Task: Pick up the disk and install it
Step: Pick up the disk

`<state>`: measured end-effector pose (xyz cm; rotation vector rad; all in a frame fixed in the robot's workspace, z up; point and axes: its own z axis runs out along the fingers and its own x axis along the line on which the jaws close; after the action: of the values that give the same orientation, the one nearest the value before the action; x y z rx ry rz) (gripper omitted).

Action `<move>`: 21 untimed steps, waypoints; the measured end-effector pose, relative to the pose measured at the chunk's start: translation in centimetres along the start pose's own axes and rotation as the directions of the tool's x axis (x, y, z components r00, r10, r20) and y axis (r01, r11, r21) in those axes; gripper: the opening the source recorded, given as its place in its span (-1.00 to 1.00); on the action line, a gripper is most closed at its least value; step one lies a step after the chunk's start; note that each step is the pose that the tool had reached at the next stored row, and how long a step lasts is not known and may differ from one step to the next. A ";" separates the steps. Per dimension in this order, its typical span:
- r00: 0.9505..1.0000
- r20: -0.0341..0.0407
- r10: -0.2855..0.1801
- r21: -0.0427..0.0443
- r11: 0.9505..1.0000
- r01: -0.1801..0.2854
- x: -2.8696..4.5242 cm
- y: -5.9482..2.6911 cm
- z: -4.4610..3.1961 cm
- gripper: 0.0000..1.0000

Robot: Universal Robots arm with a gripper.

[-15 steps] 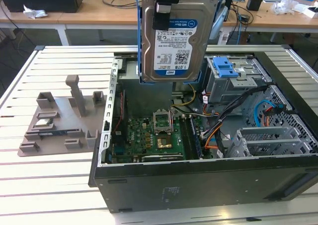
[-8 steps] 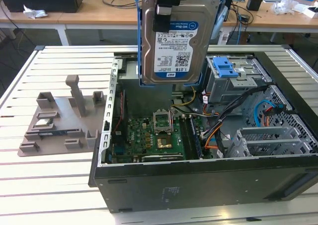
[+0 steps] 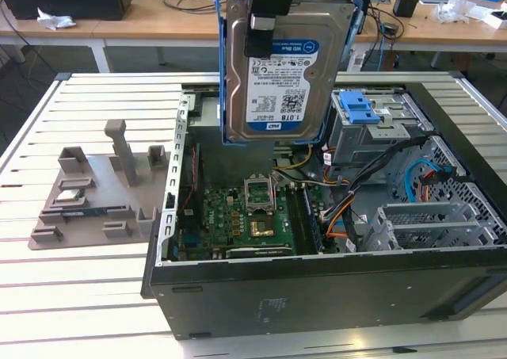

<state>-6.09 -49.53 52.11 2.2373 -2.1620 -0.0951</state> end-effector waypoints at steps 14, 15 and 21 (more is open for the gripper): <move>1.000 0.001 0.000 0.000 1.000 0.000 2.55 -0.23 -0.05 -0.26; 1.000 0.003 0.000 -0.001 1.000 0.000 2.79 -0.57 -0.07 -0.26; 1.000 0.006 0.000 -0.006 1.000 0.000 3.32 -3.11 -0.23 -0.26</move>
<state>-2.86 -52.75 52.07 2.2368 -2.1611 -0.1079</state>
